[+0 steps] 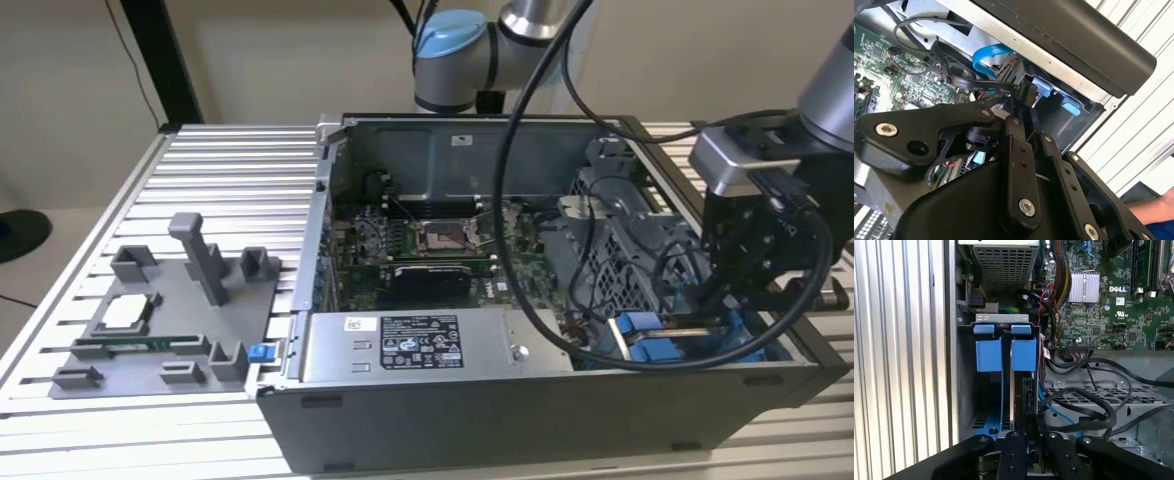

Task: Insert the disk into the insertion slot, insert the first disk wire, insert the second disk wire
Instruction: 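Insert the first disk wire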

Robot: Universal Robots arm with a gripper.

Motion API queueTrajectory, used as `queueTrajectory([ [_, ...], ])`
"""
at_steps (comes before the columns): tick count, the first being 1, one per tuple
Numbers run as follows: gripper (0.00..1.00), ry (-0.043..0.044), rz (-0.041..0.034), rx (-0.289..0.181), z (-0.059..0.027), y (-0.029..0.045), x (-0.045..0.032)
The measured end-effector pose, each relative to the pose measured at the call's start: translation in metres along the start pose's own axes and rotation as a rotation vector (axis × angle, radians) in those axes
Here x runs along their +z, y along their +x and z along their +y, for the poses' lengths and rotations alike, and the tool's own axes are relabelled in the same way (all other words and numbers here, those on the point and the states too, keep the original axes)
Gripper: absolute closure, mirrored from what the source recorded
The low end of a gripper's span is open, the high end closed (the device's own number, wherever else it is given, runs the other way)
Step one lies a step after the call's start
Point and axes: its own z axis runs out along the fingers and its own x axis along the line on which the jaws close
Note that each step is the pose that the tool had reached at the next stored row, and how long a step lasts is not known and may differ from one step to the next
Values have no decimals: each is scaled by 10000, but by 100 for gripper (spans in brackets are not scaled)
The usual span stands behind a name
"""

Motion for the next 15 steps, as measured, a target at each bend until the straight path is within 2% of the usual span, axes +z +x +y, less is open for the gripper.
queueTrajectory([
  [15, 100, 8, 4, 264, -10, -16, 18],
])
